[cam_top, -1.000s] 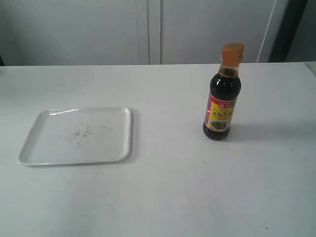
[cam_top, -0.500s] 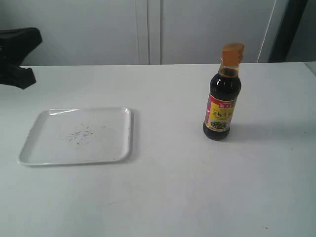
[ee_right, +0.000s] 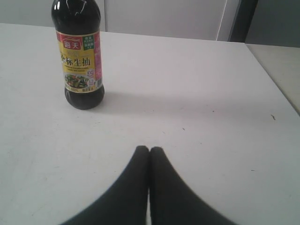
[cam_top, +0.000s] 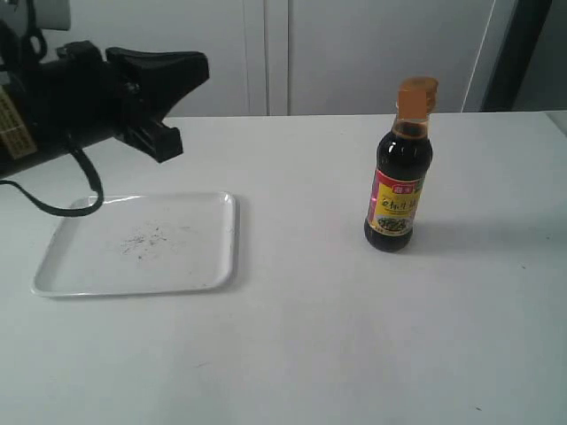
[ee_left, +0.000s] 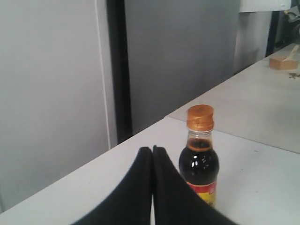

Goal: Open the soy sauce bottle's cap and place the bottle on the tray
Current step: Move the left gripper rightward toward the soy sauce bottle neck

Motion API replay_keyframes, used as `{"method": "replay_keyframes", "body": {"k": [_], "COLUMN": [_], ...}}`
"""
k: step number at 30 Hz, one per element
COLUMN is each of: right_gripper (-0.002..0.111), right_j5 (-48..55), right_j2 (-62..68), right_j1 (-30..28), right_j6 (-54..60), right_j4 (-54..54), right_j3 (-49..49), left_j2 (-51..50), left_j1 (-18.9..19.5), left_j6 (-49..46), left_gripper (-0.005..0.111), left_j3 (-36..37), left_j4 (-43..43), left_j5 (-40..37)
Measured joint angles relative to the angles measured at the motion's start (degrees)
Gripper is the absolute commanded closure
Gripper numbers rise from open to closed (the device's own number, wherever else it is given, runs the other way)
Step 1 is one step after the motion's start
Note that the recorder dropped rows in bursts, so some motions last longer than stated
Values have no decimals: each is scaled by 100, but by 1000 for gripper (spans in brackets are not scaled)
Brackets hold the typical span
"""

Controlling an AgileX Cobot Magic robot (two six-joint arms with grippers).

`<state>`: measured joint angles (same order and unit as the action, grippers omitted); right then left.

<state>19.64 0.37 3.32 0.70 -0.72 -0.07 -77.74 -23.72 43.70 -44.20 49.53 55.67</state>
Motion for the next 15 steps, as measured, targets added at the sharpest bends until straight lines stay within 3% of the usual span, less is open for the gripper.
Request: {"method": "replay_keyframes", "body": {"k": [15], "right_gripper": [108], "right_j5": [0], "right_j2": [0], "right_j1": [0], "right_j6": [0], "right_j4": [0], "right_j3": [0], "left_j2": [-1362], "left_j1": [-803], "left_j6": [152], "left_gripper": [107], "left_j3": [-1329], "left_j4": [198], "left_j5": [218]}}
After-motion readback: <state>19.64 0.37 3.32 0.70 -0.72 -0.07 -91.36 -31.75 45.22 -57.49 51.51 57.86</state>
